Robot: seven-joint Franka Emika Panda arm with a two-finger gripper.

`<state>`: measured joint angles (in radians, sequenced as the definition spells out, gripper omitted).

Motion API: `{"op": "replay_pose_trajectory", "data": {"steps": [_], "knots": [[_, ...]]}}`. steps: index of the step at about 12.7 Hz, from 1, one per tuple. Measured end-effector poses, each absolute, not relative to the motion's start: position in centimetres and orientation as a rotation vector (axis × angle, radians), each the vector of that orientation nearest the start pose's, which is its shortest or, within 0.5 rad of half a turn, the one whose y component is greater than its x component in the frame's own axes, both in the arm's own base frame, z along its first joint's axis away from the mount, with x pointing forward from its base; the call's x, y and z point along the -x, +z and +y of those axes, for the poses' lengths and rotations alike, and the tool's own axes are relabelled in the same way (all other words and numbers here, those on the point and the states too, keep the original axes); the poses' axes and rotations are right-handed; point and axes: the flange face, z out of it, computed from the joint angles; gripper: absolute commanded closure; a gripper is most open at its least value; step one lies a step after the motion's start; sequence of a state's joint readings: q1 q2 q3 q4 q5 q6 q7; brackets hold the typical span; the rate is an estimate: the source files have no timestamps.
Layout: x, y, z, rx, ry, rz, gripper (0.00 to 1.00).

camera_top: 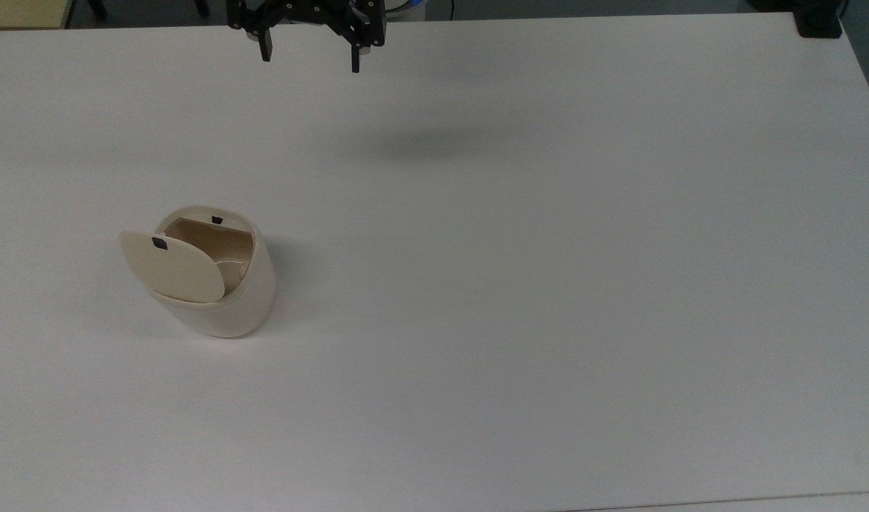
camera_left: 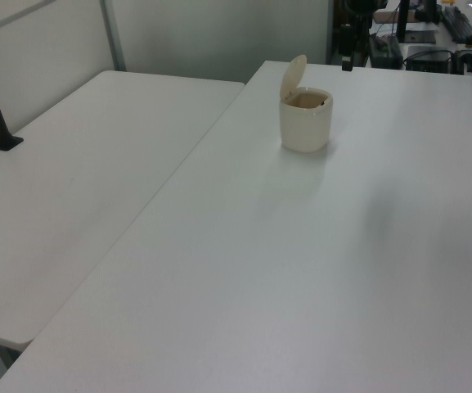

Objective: Close the trash bin
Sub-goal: 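Move the gripper from its start pose toward the open cream bin lid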

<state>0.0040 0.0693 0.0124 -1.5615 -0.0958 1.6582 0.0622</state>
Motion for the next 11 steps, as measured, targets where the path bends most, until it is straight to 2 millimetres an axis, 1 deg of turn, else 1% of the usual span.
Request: {"op": "replay_pose_trajectory", "data": {"steps": [6, 7, 8, 9, 10, 11], "knots": [[-58.34, 59.77, -0.01, 3.234, -0.050, 0.062, 0.00], [-58.34, 59.77, -0.01, 3.234, -0.050, 0.062, 0.25], [-58.34, 59.76, -0.01, 3.234, -0.050, 0.062, 0.60], [-58.34, 59.75, -0.01, 3.234, -0.049, 0.053, 0.83], [-58.34, 59.74, 0.00, 3.235, -0.047, 0.023, 0.94], [-58.34, 59.72, 0.00, 3.235, -0.046, -0.003, 0.99]]}}
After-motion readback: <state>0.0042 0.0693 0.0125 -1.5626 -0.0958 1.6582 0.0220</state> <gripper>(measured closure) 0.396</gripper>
